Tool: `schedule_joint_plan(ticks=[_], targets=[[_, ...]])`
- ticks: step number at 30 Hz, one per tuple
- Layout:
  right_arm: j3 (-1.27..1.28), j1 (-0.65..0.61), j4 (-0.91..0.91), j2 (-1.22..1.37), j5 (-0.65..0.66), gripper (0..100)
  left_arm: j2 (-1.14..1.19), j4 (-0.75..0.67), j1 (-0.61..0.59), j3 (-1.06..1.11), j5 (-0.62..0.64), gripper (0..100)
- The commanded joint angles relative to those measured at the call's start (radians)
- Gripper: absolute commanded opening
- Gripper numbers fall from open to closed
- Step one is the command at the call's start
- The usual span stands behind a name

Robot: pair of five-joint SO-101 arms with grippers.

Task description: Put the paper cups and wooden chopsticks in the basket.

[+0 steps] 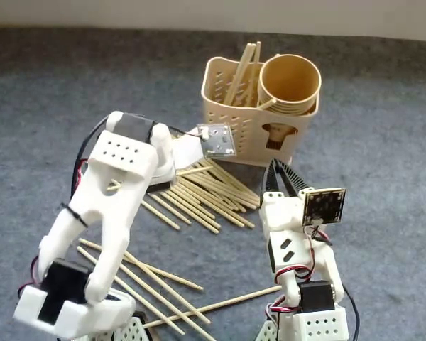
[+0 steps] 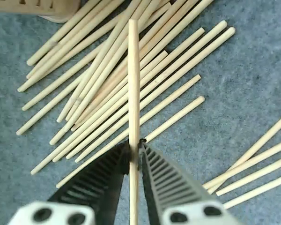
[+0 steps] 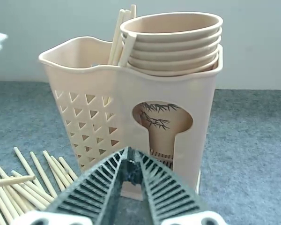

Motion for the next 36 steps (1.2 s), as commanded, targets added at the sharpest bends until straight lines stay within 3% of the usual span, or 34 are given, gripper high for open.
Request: schedule_joint_plan(ticks=[1,10,14,21,30,36], targets=[[0.122,0.010,-0.013,-0.007,0.011,0.6,-0.142,0.006,0.015,-0.042,0.008,0],[0.122,0.010,-0.013,-0.007,0.011,0.6,-0.302,0.002,0.024,-0.166,0.181,0],[0.122,0.010,-0.013,-0.007,0.011,0.6,-0.325,-0.064,0.024,-0.257,0.302,0],[0.122,0.010,-0.013,-0.007,0.011,0.6,-0.325,-0.324,0.015,-0.337,0.664,0],[0.122,0.010,-0.013,-0.007,0.011,0.6,-0.317,-0.779,0.024,-0.329,0.895,0],[0.122,0.008,-0.013,-0.007,0.011,0.6,-0.315,-0.905,0.073,-0.337,1.022,0]])
